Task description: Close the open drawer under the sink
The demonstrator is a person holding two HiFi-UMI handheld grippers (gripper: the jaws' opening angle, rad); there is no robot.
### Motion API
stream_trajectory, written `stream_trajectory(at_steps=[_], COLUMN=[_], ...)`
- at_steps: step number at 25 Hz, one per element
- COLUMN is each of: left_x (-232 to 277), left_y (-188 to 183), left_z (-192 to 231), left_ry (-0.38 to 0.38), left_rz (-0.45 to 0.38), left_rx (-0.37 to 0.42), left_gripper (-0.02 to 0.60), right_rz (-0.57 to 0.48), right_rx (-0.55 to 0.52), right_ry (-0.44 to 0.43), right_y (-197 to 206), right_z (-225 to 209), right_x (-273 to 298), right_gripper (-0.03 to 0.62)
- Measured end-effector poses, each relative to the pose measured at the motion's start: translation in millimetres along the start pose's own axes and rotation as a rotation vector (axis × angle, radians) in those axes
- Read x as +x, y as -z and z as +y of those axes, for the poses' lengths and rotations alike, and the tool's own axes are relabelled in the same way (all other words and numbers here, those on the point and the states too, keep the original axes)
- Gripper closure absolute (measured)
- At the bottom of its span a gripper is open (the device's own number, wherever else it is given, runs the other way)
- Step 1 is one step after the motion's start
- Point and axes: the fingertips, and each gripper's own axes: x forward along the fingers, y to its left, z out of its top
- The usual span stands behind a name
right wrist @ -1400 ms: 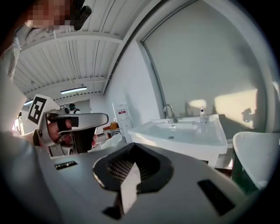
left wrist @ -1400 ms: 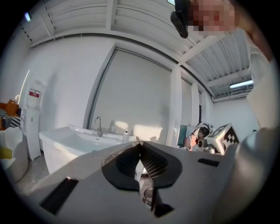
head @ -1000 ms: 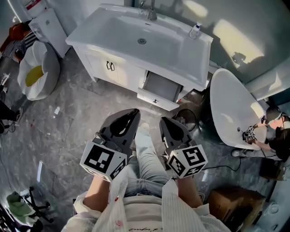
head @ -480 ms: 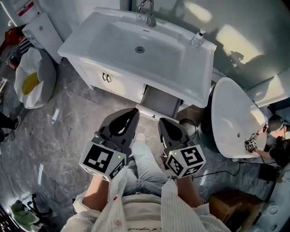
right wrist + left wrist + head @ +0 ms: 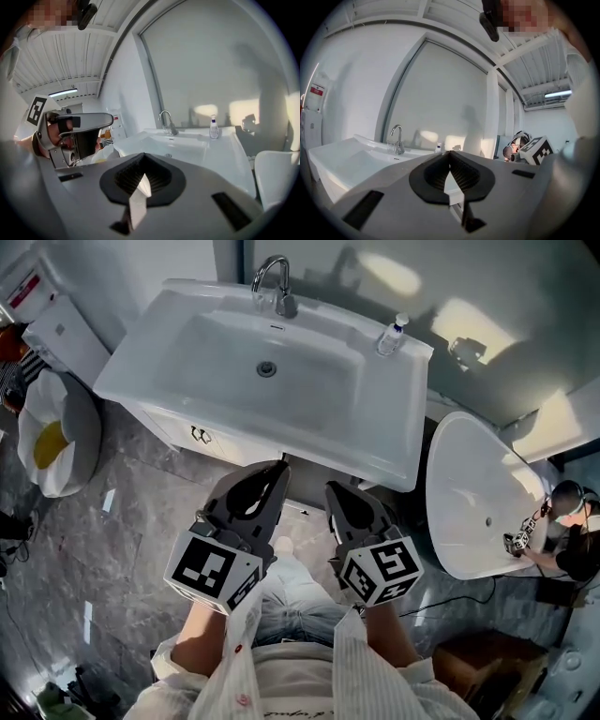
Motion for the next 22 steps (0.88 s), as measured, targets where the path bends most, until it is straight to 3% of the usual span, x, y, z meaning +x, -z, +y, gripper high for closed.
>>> stream_trajectory(at_steps=[11, 22], left_x=[47, 50], left_y=[-3, 11], left_z=[-12, -21], left_ry=[0.148, 0.255], left_rz=[0.026, 0.091], left_rx=[0.013, 0.009], left_gripper=[0.565, 0.565], right_rz=[-0.028, -0.028], right_rx=[0.036, 0.075], right_ry=[0.132, 0.222], right_y=[-11, -2], right_z=[-35, -31], right_x=[1, -7], right_gripper=[0.585, 0.585])
